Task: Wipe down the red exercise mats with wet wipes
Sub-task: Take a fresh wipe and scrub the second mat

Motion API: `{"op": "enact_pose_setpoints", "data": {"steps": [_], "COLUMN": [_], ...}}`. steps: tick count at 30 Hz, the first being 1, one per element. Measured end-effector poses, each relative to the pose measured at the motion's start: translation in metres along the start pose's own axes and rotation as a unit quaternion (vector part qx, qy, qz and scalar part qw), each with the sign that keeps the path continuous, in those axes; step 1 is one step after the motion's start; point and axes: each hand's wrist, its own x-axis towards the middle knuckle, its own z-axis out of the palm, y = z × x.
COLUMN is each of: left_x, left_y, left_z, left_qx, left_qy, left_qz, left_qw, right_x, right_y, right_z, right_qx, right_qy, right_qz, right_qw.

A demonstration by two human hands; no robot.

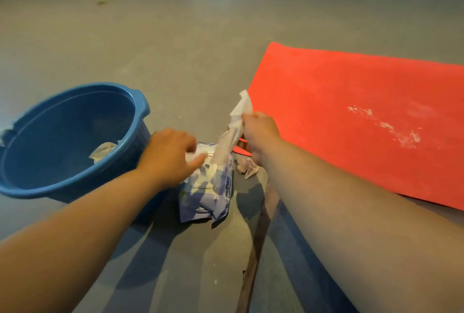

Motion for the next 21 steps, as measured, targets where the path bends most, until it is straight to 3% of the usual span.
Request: {"op": "enact_pose_setpoints", "data": {"steps": [2,5,8,10,15,21], "left_x": [-0.007,-0.001,0.002,-0.001,0.003,-0.013], "left_y": [-0.002,0.008,0.017,0.019,0.025,0.045], "left_z": [0.013,0.033,0.053,0.062,0.069,0.088], "left_qx": [0.18,0.222,0.196,0.124,-0.043,-0.022], "left_qy": [-0.048,-0.072,-0.078,-0.052,-0.058,-0.126], "left_qz": [0.112,0.1,0.002,-0.084,-0.223,-0.12], "left_qw": [0.976,0.967,0.977,0.987,0.972,0.985], "right_x": [0.003,0.001,-0.002,0.001,0.002,0.012], "right_y": [0.002,0.016,0.036,0.042,0.044,0.043], "right_z": [-0.004,-0.014,-0.031,-0.038,-0.035,-0.043], "right_qx": [0.005,0.05,0.09,0.111,0.108,0.025], "right_qy": [0.027,0.015,0.02,0.029,0.019,0.119], "right_qz": [0.0,0.031,0.071,0.081,0.092,0.109], "right_qw": [1.0,0.998,0.993,0.99,0.99,0.986]}}
